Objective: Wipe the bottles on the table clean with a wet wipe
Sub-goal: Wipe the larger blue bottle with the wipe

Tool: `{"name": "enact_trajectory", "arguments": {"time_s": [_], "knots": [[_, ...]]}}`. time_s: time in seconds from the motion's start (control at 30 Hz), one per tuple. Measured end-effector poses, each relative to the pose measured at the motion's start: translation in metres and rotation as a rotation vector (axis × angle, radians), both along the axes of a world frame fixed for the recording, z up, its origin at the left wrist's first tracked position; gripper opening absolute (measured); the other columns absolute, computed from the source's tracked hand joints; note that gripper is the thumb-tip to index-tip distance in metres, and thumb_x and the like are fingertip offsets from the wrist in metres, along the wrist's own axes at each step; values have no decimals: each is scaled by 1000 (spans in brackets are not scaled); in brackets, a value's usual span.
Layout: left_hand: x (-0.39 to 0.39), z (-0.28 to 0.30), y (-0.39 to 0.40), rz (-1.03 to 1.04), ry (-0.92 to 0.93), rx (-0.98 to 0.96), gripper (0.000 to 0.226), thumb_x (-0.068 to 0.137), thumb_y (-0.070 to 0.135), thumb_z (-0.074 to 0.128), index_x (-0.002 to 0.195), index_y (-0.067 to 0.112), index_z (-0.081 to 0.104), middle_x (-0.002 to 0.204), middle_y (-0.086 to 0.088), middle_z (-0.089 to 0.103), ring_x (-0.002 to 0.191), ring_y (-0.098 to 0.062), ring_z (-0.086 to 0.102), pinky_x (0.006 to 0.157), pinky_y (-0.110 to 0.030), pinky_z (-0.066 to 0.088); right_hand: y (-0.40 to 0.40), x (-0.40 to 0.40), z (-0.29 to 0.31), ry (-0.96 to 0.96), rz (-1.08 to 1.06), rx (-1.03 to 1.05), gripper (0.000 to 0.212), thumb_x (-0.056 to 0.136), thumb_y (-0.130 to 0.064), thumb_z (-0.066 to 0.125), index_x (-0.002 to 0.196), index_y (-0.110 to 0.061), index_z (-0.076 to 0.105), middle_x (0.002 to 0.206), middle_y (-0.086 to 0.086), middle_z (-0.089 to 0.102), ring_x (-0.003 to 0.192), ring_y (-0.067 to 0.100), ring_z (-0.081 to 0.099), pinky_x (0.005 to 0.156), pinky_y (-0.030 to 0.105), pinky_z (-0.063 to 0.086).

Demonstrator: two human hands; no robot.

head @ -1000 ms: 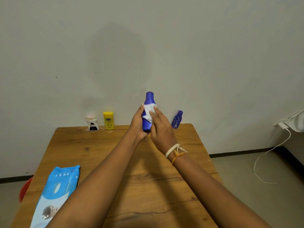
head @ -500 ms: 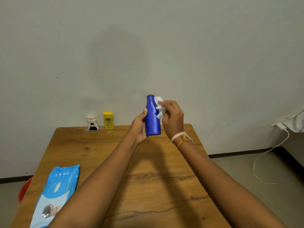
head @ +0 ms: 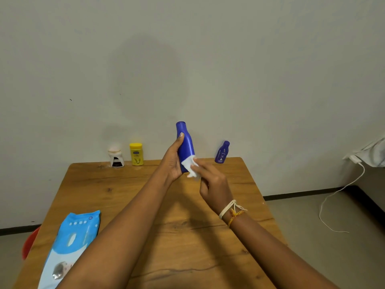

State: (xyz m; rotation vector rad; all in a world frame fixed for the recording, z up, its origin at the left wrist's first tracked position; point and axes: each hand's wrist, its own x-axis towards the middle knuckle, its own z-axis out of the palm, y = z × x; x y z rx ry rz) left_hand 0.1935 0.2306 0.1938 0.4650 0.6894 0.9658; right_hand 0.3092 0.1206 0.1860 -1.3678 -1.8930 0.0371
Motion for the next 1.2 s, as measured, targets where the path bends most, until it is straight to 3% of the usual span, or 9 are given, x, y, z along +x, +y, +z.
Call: {"name": "enact_trajectory", "arguments": {"time_s": [0.13,0.27,0.4,0.47,0.6,0.7,0.87,0.97,1.2], "knots": [[1,-7,0,-34,38,1,60,71,51,75,108,10,50,72,-6,59,62,-18,57,62,-32,52,17,5,21,218,-92,74,32,78,7,48,96,-4,72,101,10,70,94,14,64,86,19,52],[1,-11,-3,-113,2,26,69,73,53,71,118,5,49,77,-6,59,61,-15,56,49,-24,50,61,4,58,424,-212,63,36,83,13,44,102,-3,70,106,10,68,99,14,62,88,15,50],[5,-5,-2,-96,-101,85,43,87,41,59,114,8,57,91,-11,65,80,-22,62,75,-37,52,82,-6,57,360,-117,-101,31,89,3,50,114,-7,66,119,9,65,107,17,60,95,26,50],[4,-5,-1,-51,-187,59,38,92,35,55,116,6,60,101,-14,68,92,-25,66,88,-41,51,74,-14,46,325,-69,-163,31,92,-4,51,120,-11,63,123,3,62,109,11,58,96,17,47],[-7,-5,6,-71,-171,11,49,96,46,42,116,4,59,88,-12,67,77,-21,67,73,-32,57,38,-21,8,1,-5,-12,37,86,-1,49,120,-7,63,126,11,61,118,22,57,102,32,46],[-13,-7,8,-90,-120,32,57,97,49,37,124,3,56,95,-14,65,82,-23,65,75,-34,55,11,-14,-8,-198,62,71,35,88,-21,47,111,-4,67,118,13,65,112,25,61,96,33,50],[-11,-18,7,-118,-94,31,56,96,48,39,134,8,51,106,-12,67,92,-24,65,87,-40,50,32,0,20,-6,-70,135,37,83,-15,42,103,-1,69,103,15,68,97,27,63,83,36,55],[-3,-17,3,-91,-93,53,44,97,43,42,121,10,59,100,-12,70,91,-27,66,96,-48,45,63,0,48,11,-130,168,41,84,-20,42,110,-2,67,107,15,68,99,27,62,84,31,52],[0,-10,3,-40,-141,20,42,97,42,42,119,9,58,96,-11,71,86,-24,68,86,-40,53,74,-3,25,-52,-107,20,43,81,-7,66,124,-4,58,126,17,60,111,30,60,93,35,49]]}}
